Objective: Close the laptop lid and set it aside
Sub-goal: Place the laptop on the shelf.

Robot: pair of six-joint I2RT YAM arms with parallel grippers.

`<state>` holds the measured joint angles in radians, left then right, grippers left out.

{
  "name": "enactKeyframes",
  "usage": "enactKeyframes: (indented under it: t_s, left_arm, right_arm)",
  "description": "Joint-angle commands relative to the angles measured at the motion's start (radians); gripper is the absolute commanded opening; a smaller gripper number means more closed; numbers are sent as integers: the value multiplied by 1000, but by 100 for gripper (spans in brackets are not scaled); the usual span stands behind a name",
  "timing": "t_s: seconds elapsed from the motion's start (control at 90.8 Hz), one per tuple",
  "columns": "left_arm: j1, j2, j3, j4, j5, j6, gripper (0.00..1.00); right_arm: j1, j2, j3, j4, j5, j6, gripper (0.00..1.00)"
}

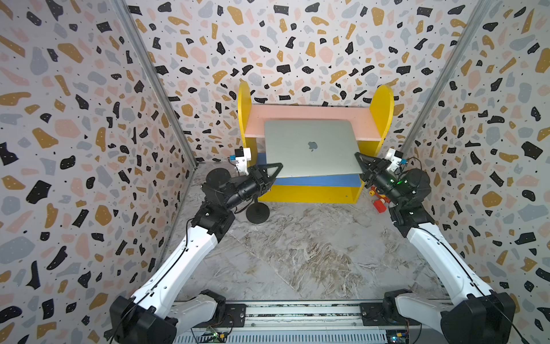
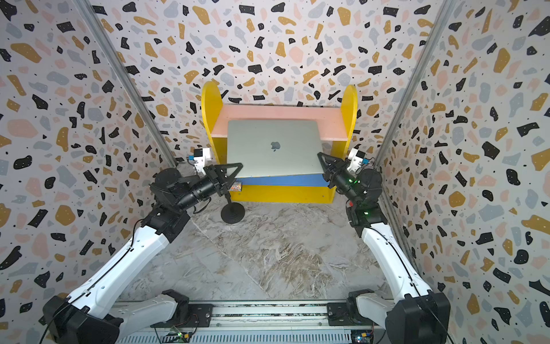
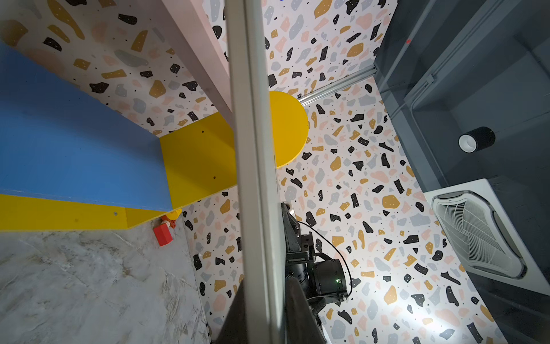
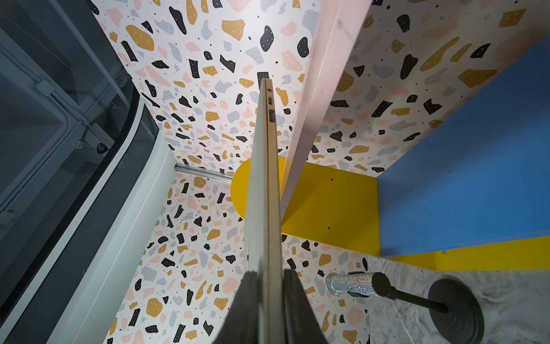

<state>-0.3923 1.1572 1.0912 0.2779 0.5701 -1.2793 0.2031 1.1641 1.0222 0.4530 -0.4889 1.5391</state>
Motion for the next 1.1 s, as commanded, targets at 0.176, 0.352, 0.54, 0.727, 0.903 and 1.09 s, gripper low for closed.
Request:
enactKeyframes:
  t_s: [0.176, 0.352, 0.54, 0.727, 0.903, 1.09]
  left_arm:
    - [0, 108, 92, 213, 132, 16, 0]
    - [20, 175, 144, 219, 165, -17, 0]
    - [34, 237, 182, 247, 178, -73, 0]
    - [50, 291, 210, 292, 180, -144, 0]
    - [61, 323, 226, 318, 179, -186, 0]
    - [67, 352, 266, 326, 178, -205, 0]
  right_arm:
    - [65, 40, 120, 52, -210, -34, 0]
    - [62, 76, 150, 50, -199, -34, 0]
    - [58, 102, 174, 40, -185, -28, 0]
    - [53, 122, 199, 4, -167, -27, 0]
    - [48, 142, 227, -17, -153, -25, 0]
    - [44, 168, 242, -11, -143, -9, 0]
